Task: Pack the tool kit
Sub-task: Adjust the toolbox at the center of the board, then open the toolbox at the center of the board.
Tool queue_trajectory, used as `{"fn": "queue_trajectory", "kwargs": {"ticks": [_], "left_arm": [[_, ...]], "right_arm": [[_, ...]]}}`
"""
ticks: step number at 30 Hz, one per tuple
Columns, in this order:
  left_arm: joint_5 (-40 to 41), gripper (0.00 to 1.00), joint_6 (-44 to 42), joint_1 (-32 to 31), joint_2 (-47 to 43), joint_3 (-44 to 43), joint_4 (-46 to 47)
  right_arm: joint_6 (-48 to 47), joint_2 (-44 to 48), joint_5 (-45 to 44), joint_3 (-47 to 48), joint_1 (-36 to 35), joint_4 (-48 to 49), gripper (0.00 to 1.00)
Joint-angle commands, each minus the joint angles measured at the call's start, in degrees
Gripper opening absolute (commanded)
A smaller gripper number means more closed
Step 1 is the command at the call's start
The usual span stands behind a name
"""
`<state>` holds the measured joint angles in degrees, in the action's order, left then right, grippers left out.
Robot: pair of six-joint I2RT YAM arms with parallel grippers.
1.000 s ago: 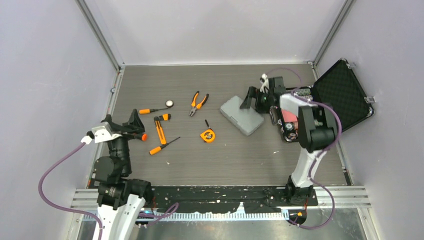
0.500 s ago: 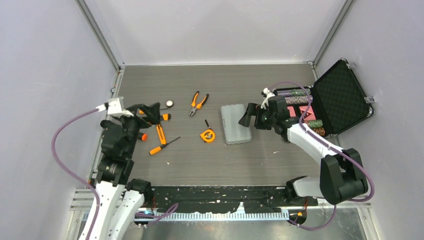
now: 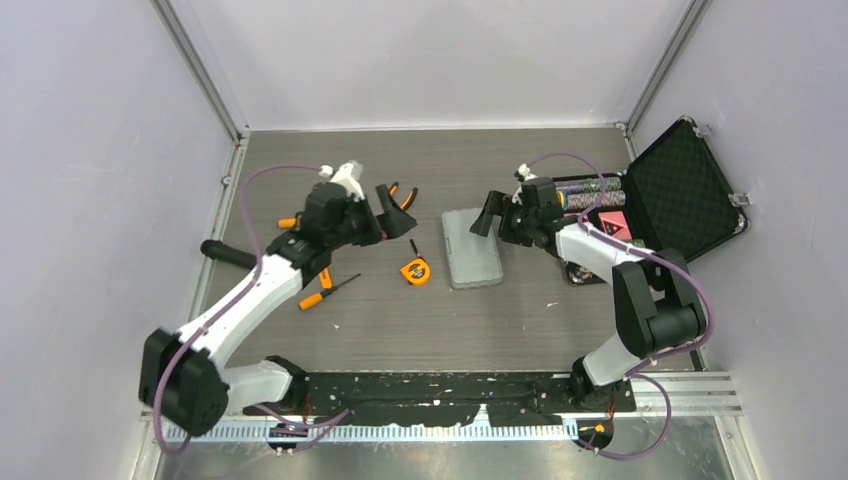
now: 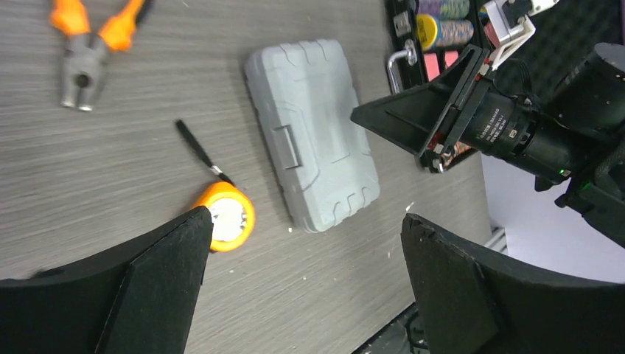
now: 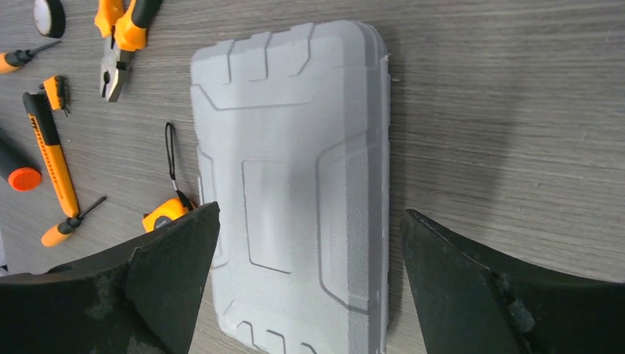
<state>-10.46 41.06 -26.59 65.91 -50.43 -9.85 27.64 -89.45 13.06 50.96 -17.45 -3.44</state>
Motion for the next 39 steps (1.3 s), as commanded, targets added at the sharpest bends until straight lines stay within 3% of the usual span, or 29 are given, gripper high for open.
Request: {"fn": "queue_trajectory", "kwargs": {"ticks": [1, 6, 13, 21, 26, 35, 39], "left_arm": [[-3.5, 0.99, 5.5, -3.5, 9.9, -6.7, 3.7], [-7.5, 0.85, 7.8, -5.5, 23.8, -14.2, 3.6], [-8.8, 0.59, 8.4, -6.8, 33.0, -16.2, 4.7], [-9.6, 0.52, 7.6, -6.8, 40.0, -19.6, 5.0], [-8.7, 0.42, 8.2, -6.8, 43.4, -20.6, 5.4], [-7.2, 0.2, 8.9, -6.7, 44.7, -17.4, 7.7], [-7.8, 0.18, 9.7, -6.4, 43.8, -14.4, 11.0]], "right_arm": [[1.8, -0.6, -0.6, -1.8, 0.1, 5.1, 0.96], [3.1, -1.9, 2.3, -4.1, 0.1, 8.2, 0.91], [3.4, -3.4, 3.6, -5.8, 0.1, 9.7, 0.88], [3.2, -5.1, 5.7, -7.4, 0.1, 11.3, 0.83], [3.0, -5.5, 6.3, -7.7, 0.0, 11.4, 0.79], [2.8, -6.5, 6.1, -8.0, 0.0, 11.0, 0.74], [2.9, -7.0, 6.0, -8.0, 0.0, 10.9, 0.73]]}}
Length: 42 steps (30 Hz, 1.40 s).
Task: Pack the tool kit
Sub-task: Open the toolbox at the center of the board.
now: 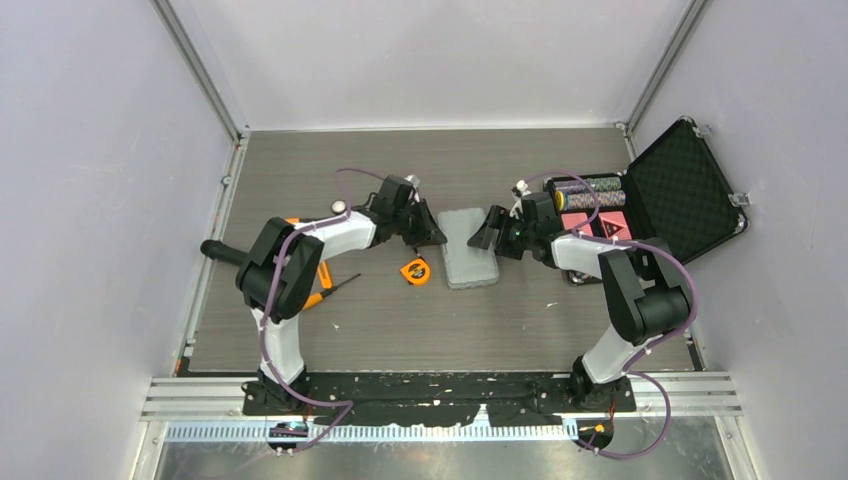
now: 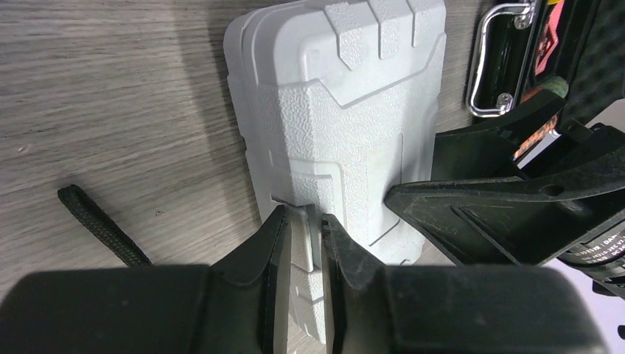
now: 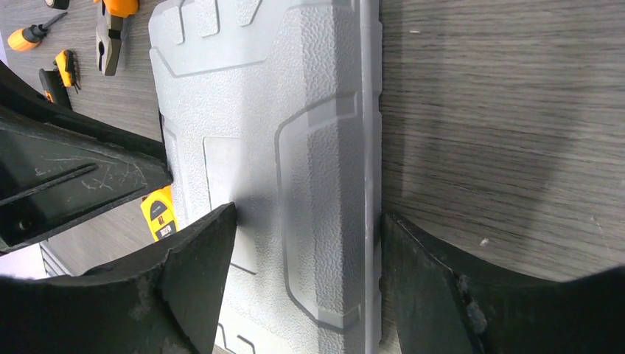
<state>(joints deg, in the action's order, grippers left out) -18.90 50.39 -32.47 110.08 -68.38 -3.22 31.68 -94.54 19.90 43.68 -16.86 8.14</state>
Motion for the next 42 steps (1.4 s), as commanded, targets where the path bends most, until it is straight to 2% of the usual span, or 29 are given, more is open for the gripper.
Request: {"fn": "queue_trajectory", "kwargs": {"ticks": [1, 3, 12, 18, 21, 29, 33, 38, 42], "left_arm": [[0.5, 0.2, 0.7, -0.3, -0.7, 4.4, 5.6], [0.7, 0.25, 1.0, 0.2, -1.4, 6.3, 7.3], [-0.1, 0.29, 1.0, 0.7, -0.9, 8.3, 8.1], [-1.0, 0.45, 4.4, 1.4, -3.1, 14.7, 16.9], [-1.5, 0.47, 4.5, 1.4, -3.5, 15.5, 19.1], [-1.7, 0.47, 5.6, 2.1, -5.0, 19.1, 26.8], [-2.3, 0.31, 7.6, 3.1, -4.8, 21.1, 30.3], [-2.6, 0.28, 7.6, 3.2, -4.4, 21.0, 30.1], [-1.6, 0.28, 6.7, 3.2, -4.2, 20.0, 26.6]], "right_arm": [[-1.3, -2.0, -0.9, -0.7, -0.6, -0.7, 0.73], [-1.5, -2.2, -1.1, -0.7, -0.5, -0.8, 0.73], [-1.6, -3.4, -1.3, -0.6, -0.5, -1.1, 0.72], [-1.5, -3.8, -1.4, -0.6, -0.6, -0.8, 0.71], [-1.5, -4.2, -1.6, -0.6, -0.5, -1.0, 0.71], [-1.5, -4.4, -1.9, -0.7, -0.5, -0.9, 0.7], [-1.8, -4.4, -2.1, -0.8, -0.6, -1.2, 0.69], [-1.9, -4.4, -2.6, -0.8, -0.5, -1.4, 0.69], [-2.4, -4.4, -3.6, -0.7, -0.5, -2.0, 0.68]]}}
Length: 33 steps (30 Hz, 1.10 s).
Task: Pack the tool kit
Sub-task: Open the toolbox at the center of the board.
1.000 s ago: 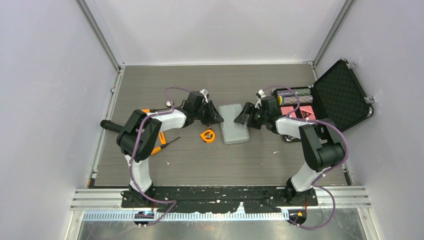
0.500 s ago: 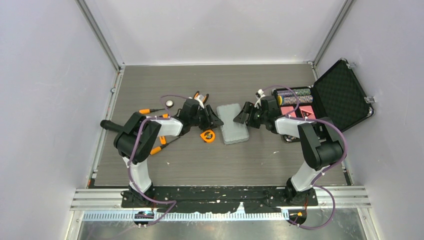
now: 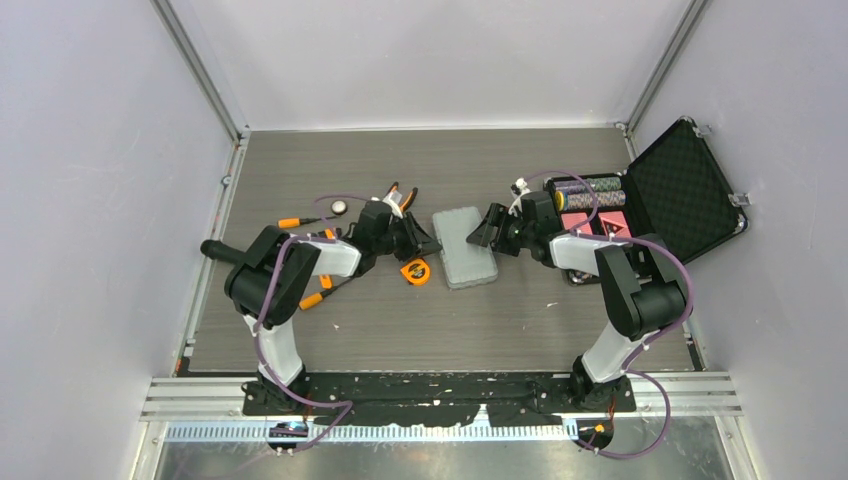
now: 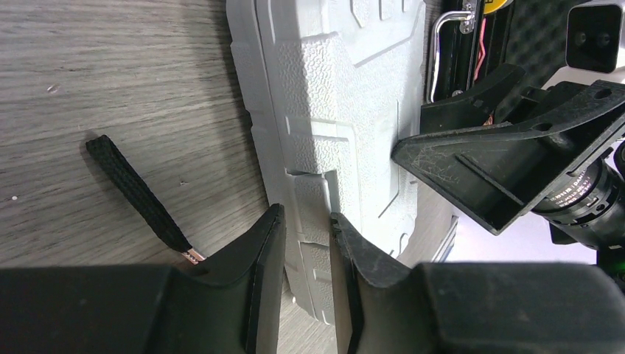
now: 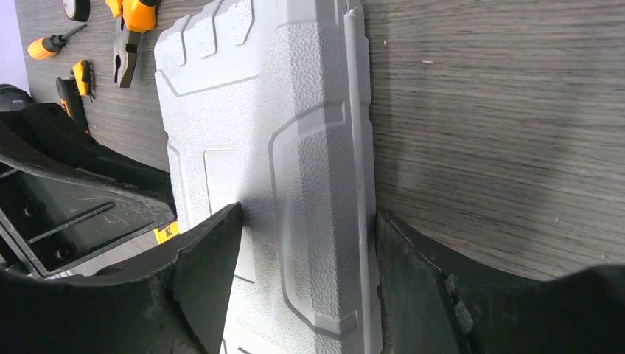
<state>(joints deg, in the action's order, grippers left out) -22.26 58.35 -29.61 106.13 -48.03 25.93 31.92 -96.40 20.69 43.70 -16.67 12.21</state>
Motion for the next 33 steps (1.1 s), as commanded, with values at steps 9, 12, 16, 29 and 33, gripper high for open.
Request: {"fn": "queue_trajectory", "kwargs": {"ticks": [9, 12, 16, 29, 33], "left_arm": [[10.7, 0.46, -7.7, -3.0, -2.5, -7.9, -21.6], [14.3, 0.45, -8.1, -4.0, -2.2, -11.0, -28.0], [18.4, 0.36, -8.8, -5.0, -1.3, -14.7, -36.2], [29.6, 0.05, -8.9, -4.5, -3.4, -14.5, -49.0], [28.1, 0.03, -7.2, -2.9, -4.9, -11.5, -47.4]], "right_arm": [[-5.4, -1.8, -9.8, 1.1, -3.0, -10.5, 0.68], [-5.9, -2.2, -11.8, 2.0, -3.5, -12.6, 0.67], [-6.9, -3.5, -15.0, 3.4, -4.4, -16.8, 0.67], [-5.6, -6.2, -20.4, 5.2, -3.8, -22.1, 0.58], [-5.3, -6.6, -20.4, 5.2, -3.8, -22.2, 0.56]]}}
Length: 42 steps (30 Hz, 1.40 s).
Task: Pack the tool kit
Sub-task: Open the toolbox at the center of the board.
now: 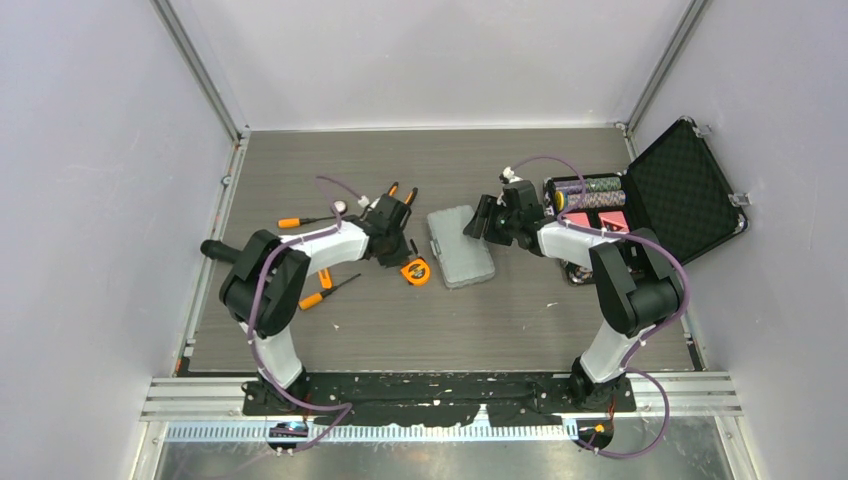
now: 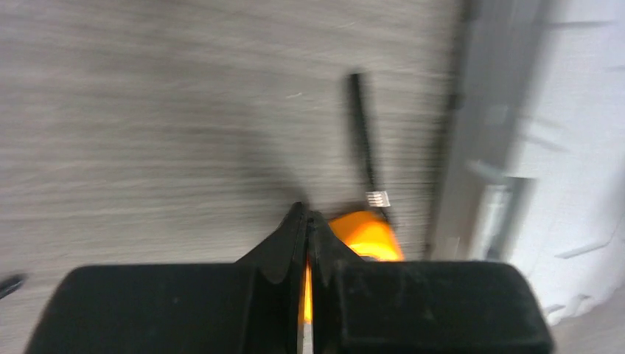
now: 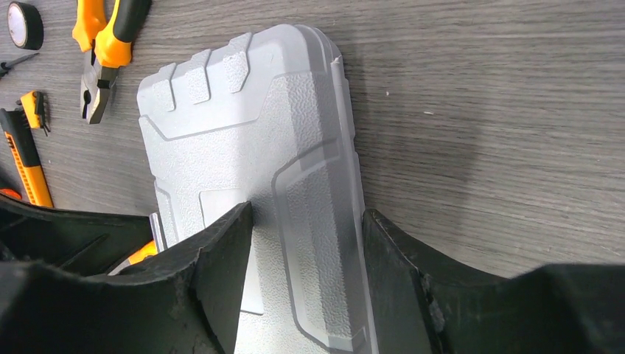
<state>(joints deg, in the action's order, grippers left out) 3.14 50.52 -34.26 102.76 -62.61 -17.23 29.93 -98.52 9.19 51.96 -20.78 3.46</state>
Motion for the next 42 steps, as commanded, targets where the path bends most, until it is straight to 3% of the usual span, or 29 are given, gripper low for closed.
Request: {"fn": "queue_trajectory", "kwargs": {"ticks": [1, 7, 13, 16, 31, 42], "left_arm": [[2.0, 0.04, 0.8, 2.0, -2.1, 3.9, -3.0], [-2.8, 0.23, 1.8, 2.0, -8.3, 6.8, 6.0], [-10.1, 0.48, 3.6, 1.9, -12.8, 9.2, 16.4], [-12.5, 0.51, 4.6, 1.8, -12.2, 9.2, 20.6], [-15.5, 0.43, 5.1, 1.6, 0.5, 4.6, 23.5], [-14.6, 0.22, 5.6, 1.8, 2.3, 5.1, 22.4]], "right_arm": [[-3.3, -4.5, -8.9, -3.1, 0.2, -13.4, 0.56], [-3.6, -2.2, -6.6, -3.6, 0.3, -11.0, 0.56], [-4.1, -1.3, -4.5, -3.4, 0.3, -9.8, 0.57], [-4.0, -1.9, -3.6, -3.4, 0.3, -9.4, 0.57], [-4.0, -2.2, -2.7, -3.6, 0.3, -9.0, 0.57], [-3.9, -1.9, -2.5, -3.6, 0.3, -9.0, 0.57]]}}
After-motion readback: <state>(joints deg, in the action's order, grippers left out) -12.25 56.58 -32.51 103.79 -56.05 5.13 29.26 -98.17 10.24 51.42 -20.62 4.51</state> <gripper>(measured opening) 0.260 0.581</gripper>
